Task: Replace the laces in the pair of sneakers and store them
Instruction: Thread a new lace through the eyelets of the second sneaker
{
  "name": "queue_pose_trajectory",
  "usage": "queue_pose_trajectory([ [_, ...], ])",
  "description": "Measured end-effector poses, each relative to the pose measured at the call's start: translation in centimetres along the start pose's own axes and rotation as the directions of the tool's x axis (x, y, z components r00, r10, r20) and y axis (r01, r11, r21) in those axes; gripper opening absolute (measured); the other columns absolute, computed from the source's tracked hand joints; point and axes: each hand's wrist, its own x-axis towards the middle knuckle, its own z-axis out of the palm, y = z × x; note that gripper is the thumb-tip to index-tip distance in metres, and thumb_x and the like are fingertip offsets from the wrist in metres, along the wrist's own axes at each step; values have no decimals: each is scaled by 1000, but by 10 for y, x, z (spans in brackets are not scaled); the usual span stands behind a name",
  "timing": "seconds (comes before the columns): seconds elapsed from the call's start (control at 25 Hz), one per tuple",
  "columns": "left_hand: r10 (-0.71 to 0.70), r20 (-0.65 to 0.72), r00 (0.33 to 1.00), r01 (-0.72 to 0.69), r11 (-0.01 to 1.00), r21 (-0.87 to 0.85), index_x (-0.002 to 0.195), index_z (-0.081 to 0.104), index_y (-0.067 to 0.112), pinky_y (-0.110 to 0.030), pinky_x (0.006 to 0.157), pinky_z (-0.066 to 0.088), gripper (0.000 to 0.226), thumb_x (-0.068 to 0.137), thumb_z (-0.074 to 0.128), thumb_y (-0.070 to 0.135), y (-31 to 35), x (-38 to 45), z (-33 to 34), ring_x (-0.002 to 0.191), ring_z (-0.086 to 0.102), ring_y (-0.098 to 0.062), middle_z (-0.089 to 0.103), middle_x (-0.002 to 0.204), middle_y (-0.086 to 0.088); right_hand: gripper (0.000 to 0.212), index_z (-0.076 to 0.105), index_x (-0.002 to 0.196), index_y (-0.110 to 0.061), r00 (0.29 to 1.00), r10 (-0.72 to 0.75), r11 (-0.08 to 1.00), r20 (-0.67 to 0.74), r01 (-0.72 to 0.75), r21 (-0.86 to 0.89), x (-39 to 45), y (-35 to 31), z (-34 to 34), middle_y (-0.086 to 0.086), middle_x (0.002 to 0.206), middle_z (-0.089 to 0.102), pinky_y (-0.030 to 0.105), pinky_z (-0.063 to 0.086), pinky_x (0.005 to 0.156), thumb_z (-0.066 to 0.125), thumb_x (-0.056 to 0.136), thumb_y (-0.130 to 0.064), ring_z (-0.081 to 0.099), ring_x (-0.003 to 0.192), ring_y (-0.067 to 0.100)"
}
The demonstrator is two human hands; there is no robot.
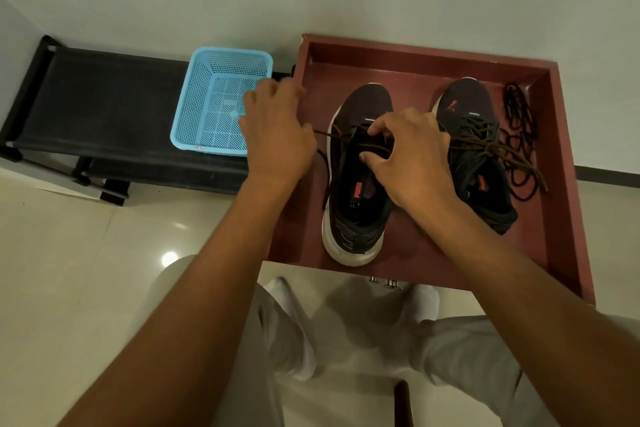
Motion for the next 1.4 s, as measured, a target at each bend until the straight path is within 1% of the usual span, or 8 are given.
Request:
queue_pose_trajectory([
  [0.08,179,129,975,-184,983,22,106,75,30,-43,96,35,30,81,74,14,13,-7,8,119,51,-23,67,114,6,32,67,116,-31,1000,-8,1000,8,8,-5,1,1,2,-5,120,57,40,32,99,79,87,-37,46,123,21],
  [0.2,207,172,963,-196,977,-82,94,80,32,-50,98,46,20,82,77,16,13,-6,19,105,64,-17,74,94,12,32,69,118,-29,1000,0,1000,29,0,-12,3,3,4,-6,122,56,39,31,99,76,88,-37,46,123,20],
  [0.4,66,105,992,-51,989,-139,78,75,27,-52,97,48,9,84,76,20,2,8,6,88,67,-15,63,72,18,39,68,121,-32,999,-30,998,36,31,-47,3,6,-1,-11,120,60,36,24,92,77,85,-44,46,122,19],
  [0.6,-163,-113,980,157,986,-55,92,76,24,-41,100,39,8,89,70,19,-23,16,-14,101,65,-22,73,94,4,60,57,135,-34,989,-62,998,133,60,19,5,10,-11,-14,117,60,37,24,93,81,80,-43,44,123,17],
  [0.72,31,48,998,-34,998,59,119,73,28,-46,104,29,39,81,80,24,-3,4,-5,128,48,-24,67,122,5,57,60,134,-34,968,-122,992,221,124,6,9,16,-17,-12,127,56,43,28,101,80,82,-45,42,128,19],
  [0.88,265,151,952,-274,961,41,106,78,33,-44,102,24,31,82,77,15,18,-7,17,122,51,-18,72,108,11,49,62,137,-30,957,-203,969,209,228,-100,3,20,-12,-9,128,50,47,29,106,69,91,-45,38,128,21],
  [1.16,200,111,973,-195,979,-51,82,76,32,-50,99,43,11,84,75,21,5,4,18,96,65,-15,71,82,13,71,44,152,-32,966,-209,971,153,224,-81,-4,24,-9,-10,139,52,45,25,107,72,88,-47,39,132,21],
  [1.4,-153,-147,977,141,986,-92,92,73,22,-36,101,33,10,93,66,15,-23,21,-15,98,67,-19,72,93,5,81,38,155,-32,968,-180,982,173,186,-21,-3,24,-11,-12,141,53,43,22,110,77,85,-46,37,133,18],
])
